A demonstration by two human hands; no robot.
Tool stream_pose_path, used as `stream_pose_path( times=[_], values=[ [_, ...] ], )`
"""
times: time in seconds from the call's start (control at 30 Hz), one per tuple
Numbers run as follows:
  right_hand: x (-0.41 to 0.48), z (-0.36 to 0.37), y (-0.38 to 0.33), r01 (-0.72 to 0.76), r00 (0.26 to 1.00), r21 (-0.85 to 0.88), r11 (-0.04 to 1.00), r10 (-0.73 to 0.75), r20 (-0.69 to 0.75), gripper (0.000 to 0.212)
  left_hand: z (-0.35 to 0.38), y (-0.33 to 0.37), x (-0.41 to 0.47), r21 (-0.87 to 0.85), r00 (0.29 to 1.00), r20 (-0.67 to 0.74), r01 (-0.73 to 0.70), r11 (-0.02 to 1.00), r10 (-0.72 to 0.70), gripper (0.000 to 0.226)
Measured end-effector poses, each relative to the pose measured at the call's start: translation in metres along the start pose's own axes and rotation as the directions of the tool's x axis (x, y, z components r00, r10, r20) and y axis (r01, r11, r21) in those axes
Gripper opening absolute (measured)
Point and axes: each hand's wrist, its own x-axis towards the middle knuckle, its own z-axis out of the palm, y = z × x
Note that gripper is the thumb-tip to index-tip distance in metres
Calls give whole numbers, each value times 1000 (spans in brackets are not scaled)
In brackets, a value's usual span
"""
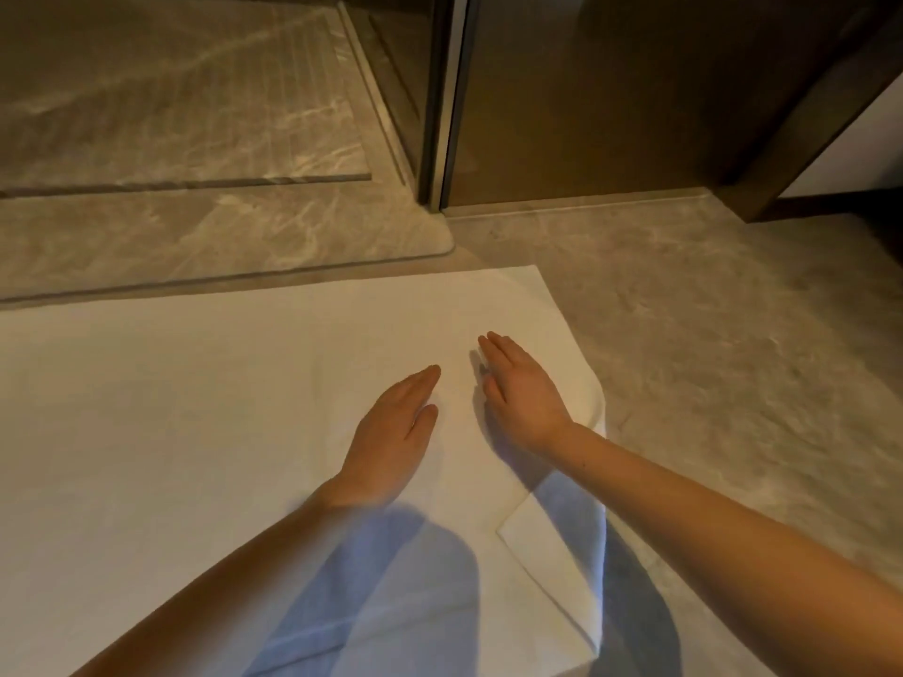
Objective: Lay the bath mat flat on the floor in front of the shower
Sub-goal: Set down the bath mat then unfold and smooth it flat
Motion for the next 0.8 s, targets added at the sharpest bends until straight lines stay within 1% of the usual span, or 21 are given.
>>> stream_pose_path(
  times=[0.03, 0.07, 0.1, 0.17, 0.23, 0.3, 0.37, 0.43, 0.57, 0.7, 0.8],
  values=[
    [-4, 11, -12, 27, 999, -29, 999, -26, 20, 51, -9, -13, -6, 278, 996, -26, -76, 958, 87, 47],
    [-9, 21, -25, 46, 998, -51, 998, -44, 34, 52, -18, -24, -12, 464, 989, -23, -118, 878, 145, 50],
    [-14, 31, -38, 61, 997, -67, 996, -58, 41, 53, -27, -33, -19, 578, 986, -13, -128, 806, 166, 52],
    [-22, 50, -64, 100, 994, -85, 991, -95, 53, 55, -45, -46, -33, 678, 989, 6, -113, 727, 148, 61],
    [-31, 66, -85, 116, 991, -88, 989, -110, 71, 57, -58, -62, -43, 729, 996, 42, -85, 679, 80, 64],
    [-37, 79, -99, 112, 990, -94, 989, -103, 96, 58, -67, -79, -51, 767, 998, 59, -52, 639, 11, 61],
    [-40, 89, -102, 120, 986, -125, 985, -103, 134, 59, -74, -90, -56, 768, 998, 58, -33, 640, -19, 61],
    [-42, 95, -99, 135, 984, -158, 978, -113, 140, 60, -76, -94, -60, 753, 998, 60, -43, 657, -4, 61],
    [-39, 98, -97, 145, 985, -170, 975, -127, 114, 62, -77, -94, -62, 732, 999, 36, -46, 680, 29, 61],
    [-38, 96, -100, 143, 984, -186, 972, -119, 133, 62, -76, -98, -64, 732, 999, 29, -49, 680, 40, 62],
    [-40, 91, -101, 155, 979, -156, 976, -129, 160, 60, -78, -99, -64, 747, 998, 29, -60, 662, 58, 64]
  ],
)
